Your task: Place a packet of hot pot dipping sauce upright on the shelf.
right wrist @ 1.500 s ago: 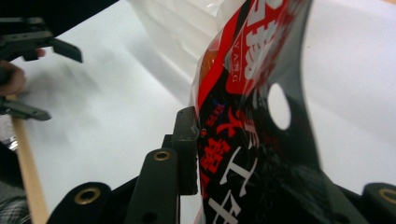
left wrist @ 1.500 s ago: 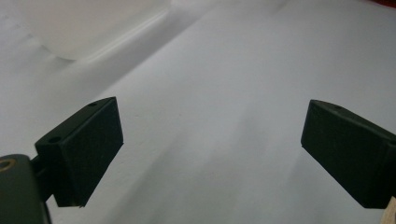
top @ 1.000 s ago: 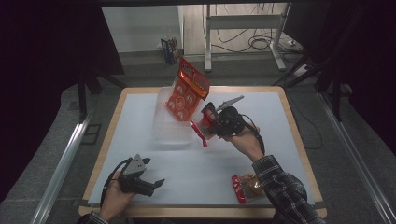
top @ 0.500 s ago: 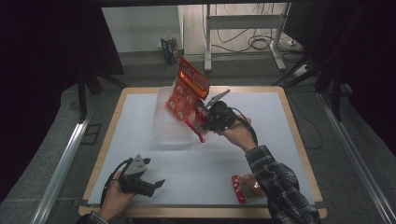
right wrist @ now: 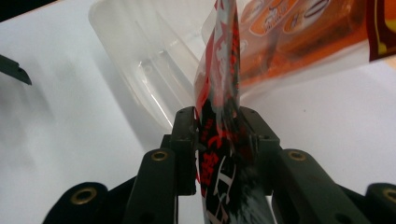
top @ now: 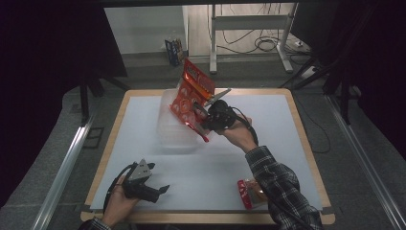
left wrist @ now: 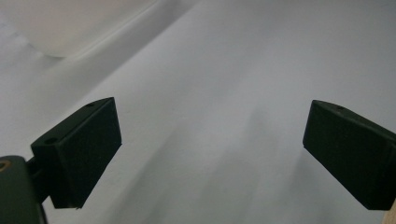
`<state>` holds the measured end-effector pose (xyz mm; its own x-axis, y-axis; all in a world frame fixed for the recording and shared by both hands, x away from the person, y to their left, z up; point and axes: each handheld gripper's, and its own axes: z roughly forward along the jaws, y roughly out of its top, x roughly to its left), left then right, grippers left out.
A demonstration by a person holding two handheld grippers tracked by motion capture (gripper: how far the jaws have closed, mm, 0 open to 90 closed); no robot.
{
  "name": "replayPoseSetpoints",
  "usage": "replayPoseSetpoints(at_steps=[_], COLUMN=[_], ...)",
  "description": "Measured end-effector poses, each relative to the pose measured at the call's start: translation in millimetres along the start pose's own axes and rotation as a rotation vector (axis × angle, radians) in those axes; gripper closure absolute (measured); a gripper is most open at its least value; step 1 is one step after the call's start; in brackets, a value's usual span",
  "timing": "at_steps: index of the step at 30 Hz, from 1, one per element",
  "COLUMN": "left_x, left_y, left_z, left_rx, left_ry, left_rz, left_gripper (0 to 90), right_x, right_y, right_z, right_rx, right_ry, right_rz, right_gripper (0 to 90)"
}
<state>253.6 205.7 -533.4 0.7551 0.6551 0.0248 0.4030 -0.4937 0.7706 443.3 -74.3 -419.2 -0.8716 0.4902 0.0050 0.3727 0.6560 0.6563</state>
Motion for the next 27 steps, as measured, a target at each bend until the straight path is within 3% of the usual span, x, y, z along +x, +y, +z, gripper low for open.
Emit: replayPoseSetpoints(at_steps=[14,18,27], left_x=[-0.7,-0.7,-1.4], left_y=[0.0,0.0,0.0], left_z=[0.2,0.4,0.8], left_rx=[0.004,0.007,0.011], left_ry=[-0.001,-0.002,-0.006], left_rz=[0.005,0.009,0.011], left_gripper=[4.1,4.1,4.0], right_x=[7.2,8.3,12.9], right_y=[18.7,22.6,35.5], right_z=[10.6,11.3,13.7], right_rx=[-0.020,-0.042,-0.048], right_ry=[0.002,0.025,0.011], right_rz=[-0.039,-0.036,-0.057], right_gripper=[67.0,69.5,78.7])
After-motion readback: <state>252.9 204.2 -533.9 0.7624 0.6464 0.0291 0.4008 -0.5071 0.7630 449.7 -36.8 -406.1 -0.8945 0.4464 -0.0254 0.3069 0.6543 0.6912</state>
